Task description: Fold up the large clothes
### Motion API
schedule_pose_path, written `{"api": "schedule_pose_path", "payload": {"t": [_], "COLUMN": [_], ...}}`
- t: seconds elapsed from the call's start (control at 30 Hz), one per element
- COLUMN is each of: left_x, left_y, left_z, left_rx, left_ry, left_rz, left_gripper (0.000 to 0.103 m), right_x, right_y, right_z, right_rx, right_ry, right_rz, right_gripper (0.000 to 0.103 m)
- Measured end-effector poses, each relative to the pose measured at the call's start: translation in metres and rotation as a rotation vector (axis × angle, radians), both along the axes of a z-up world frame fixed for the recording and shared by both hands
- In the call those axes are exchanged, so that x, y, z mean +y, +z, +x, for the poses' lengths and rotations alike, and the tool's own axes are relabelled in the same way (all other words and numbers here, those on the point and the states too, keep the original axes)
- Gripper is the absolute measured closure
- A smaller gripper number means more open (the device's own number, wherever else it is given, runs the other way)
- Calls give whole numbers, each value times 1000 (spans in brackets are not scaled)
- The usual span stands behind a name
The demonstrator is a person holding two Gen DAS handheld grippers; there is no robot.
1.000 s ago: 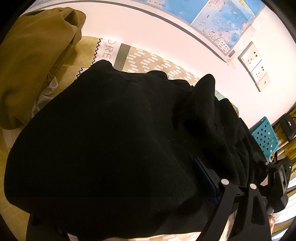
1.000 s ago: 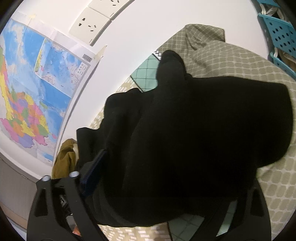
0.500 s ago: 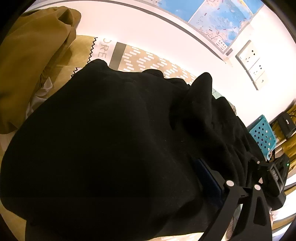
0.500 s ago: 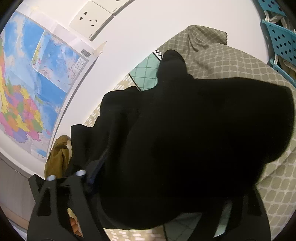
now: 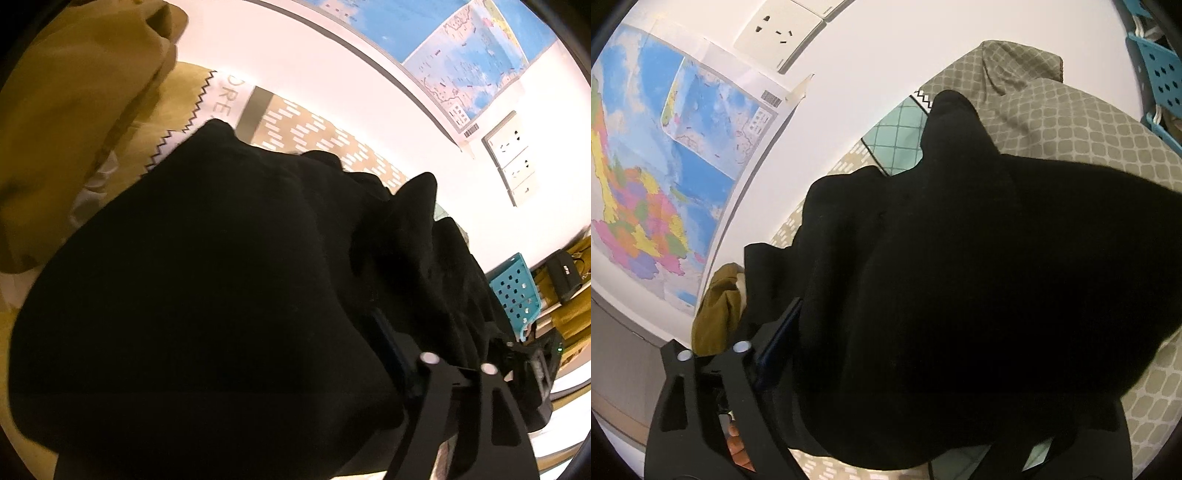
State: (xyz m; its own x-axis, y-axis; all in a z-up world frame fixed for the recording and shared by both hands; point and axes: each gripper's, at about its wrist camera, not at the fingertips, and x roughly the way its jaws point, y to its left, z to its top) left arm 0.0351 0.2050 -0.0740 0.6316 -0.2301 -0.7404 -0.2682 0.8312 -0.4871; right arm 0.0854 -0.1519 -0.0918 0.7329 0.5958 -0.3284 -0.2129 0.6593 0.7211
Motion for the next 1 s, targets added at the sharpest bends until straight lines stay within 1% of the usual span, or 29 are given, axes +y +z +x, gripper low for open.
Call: {"api": "schedule_pose_path", "payload": {"t": [0.07,0.1,0.13,0.17,0.2,0.23,0.27,0.33,0.37,0.4,0.43,0.47,0.5,0.53,0.57,0.6,0.63,0.67,0.7,0.73,0.77,0.8,0.87,1.0], "left_x": [-2,-3,-4,-4,-3,-2,-1,0,1,1,1,0,0,-1,-1,-4,-8,-10,-11,-11,-9,-8,-7,-10], "left_y": [1,2,2,1,2,2,4,6,6,6,5,4,3,2,2,2,3,4,5,5,7,11,18,46], "left_z": [3,3,4,5,6,6,5,5,5,6,8,10,11,12,11,12,15,17,19,20,20,19,16,10], "left_rx": [4,3,5,14,21,25,25,24,28,27,27,27,27,24,21,18,23,32,36,43,46,40,34,-11], "left_ry": [3,3,13,21,29,30,25,21,20,17,12,3,4,10,10,2,-8,-6,-9,-8,-7,-14,-14,-27], "left_rz": [11,23,39,56,66,57,42,47,46,48,51,57,62,56,52,50,78,106,119,123,107,100,95,128], "left_gripper": [23,23,33,44,49,57,61,63,63,62,58,57,54,51,45,42,44,52,55,63,68,70,74,76], "right_x": [-4,-6,-9,-10,-12,-14,-15,-14,-13,-13,-12,-11,-10,-9,-5,-2,1,5,7,7,4,1,0,2], "right_y": [-3,-5,-7,-8,-9,-10,-7,-4,-3,-3,-4,-7,-7,-7,-4,-2,0,2,3,4,4,4,12,36], "right_z": [1,1,1,1,2,2,1,-1,-1,1,4,7,9,10,10,11,11,12,11,11,12,11,7,-6], "right_rx": [1,1,3,-2,-3,0,-7,-19,-18,-9,0,11,12,3,-13,-22,-17,-17,-19,-20,-20,-23,-39,-90], "right_ry": [1,0,3,21,27,34,42,46,49,57,70,84,86,89,103,110,99,95,88,85,103,115,128,134], "right_rz": [0,6,9,18,32,53,58,64,65,74,88,104,101,90,79,70,55,31,3,-17,13,41,38,35], "right_gripper": [40,46,54,58,61,63,65,65,62,56,46,44,43,40,32,29,28,33,41,59,68,69,73,74]}}
